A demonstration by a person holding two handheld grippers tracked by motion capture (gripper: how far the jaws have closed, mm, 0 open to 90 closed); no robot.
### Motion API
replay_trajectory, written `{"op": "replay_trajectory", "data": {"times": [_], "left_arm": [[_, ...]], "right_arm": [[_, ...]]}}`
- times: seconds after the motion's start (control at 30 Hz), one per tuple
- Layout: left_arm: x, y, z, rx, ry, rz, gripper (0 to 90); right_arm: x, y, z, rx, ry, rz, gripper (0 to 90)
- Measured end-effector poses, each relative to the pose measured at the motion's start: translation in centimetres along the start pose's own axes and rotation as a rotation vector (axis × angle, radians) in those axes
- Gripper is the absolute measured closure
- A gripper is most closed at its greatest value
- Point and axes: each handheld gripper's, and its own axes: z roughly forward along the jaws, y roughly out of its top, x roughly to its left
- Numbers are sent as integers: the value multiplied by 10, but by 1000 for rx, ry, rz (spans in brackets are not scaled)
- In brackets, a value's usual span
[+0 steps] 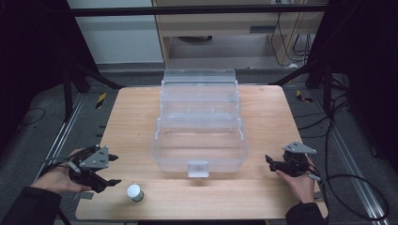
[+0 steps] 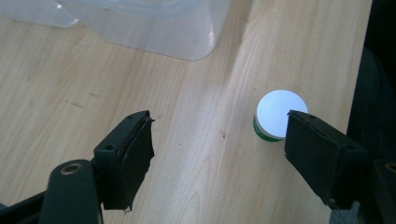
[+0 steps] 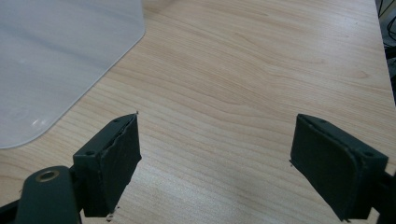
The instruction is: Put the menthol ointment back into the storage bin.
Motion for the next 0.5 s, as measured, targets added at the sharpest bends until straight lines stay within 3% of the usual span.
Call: {"op": "replay_trajectory", "data": {"times": [0.23,0.5], "left_arm": [[-6,9,10,60,-62,52,231],[-13,15,18,84,-79,91,232]], "right_arm": [[1,0,1,11,2,2,156],[2,-1,2,22,7,-2,154]]}}
